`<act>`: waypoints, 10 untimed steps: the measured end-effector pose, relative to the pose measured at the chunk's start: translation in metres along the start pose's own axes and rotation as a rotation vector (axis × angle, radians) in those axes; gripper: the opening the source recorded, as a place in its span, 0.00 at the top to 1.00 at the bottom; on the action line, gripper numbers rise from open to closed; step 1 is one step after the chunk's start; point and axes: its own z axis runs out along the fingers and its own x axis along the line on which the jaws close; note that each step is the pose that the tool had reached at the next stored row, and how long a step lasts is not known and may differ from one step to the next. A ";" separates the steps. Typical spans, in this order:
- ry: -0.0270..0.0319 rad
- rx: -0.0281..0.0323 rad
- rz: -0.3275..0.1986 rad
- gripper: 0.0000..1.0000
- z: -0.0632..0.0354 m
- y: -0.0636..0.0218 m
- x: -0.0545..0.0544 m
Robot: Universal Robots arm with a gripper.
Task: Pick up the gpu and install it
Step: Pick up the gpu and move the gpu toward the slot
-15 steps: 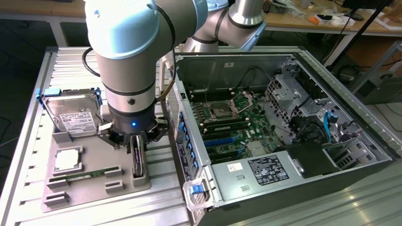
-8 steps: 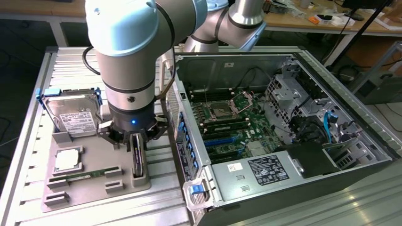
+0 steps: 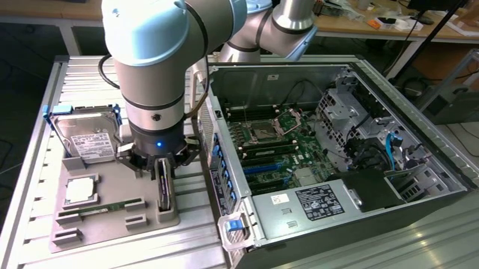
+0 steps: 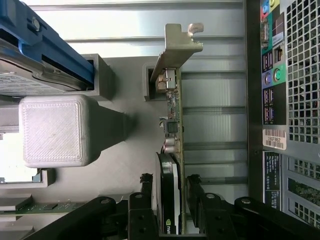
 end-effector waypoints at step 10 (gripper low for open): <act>0.0001 0.0002 0.000 0.61 -0.0001 0.0000 0.000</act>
